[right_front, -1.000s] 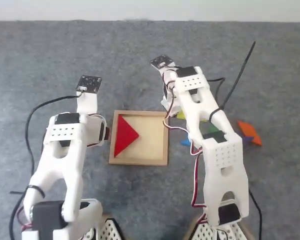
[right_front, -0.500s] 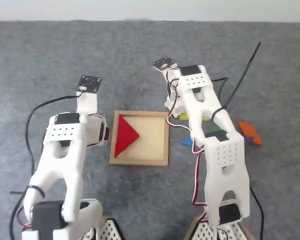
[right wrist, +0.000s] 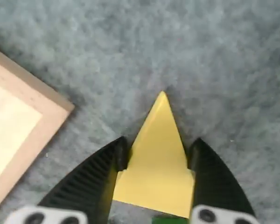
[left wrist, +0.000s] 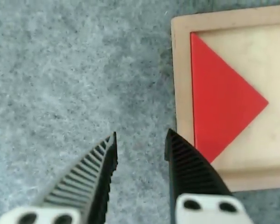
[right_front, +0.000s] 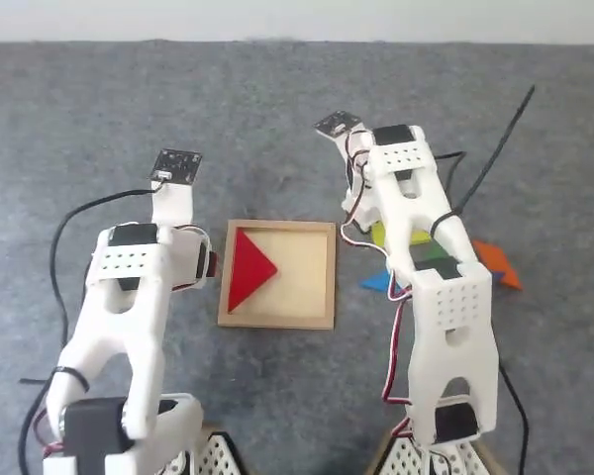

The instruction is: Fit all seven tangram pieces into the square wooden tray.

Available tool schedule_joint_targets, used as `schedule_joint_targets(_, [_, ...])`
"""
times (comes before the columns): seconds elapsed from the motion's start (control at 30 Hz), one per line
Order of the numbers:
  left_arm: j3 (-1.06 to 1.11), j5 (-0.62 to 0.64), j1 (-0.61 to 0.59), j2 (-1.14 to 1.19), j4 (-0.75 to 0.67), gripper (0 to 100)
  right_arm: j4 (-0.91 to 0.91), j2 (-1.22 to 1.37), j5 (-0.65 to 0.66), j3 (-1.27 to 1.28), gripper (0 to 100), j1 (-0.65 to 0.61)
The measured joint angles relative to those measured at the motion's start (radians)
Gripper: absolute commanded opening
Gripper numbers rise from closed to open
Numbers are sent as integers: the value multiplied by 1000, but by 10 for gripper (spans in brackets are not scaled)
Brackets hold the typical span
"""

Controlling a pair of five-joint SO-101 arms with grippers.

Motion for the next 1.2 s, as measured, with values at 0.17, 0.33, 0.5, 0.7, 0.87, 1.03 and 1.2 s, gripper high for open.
schedule_joint_targets(0.17, [0, 2, 0, 0, 0, 160, 25, 0, 3, -2, 204, 2])
schedule_joint_targets(0.33, [0, 2, 0, 0, 0, 160, 104, -46, 97, 18, 396, 2])
schedule_joint_targets(0.5, [0, 2, 0, 0, 0, 160, 172, -77, 222, 20, 614, 2])
schedule_joint_targets(0.7, [0, 2, 0, 0, 0, 160, 239, -80, 402, 20, 556, 48])
schedule_joint_targets(0.87, [0, 2, 0, 0, 0, 160, 272, -80, 511, 29, 450, 86])
schedule_joint_targets(1.03, [0, 2, 0, 0, 0, 160, 218, -117, 522, 161, 389, 69])
schedule_joint_targets(1.2, [0, 2, 14, 0, 0, 160, 63, -210, 493, 344, 391, 21])
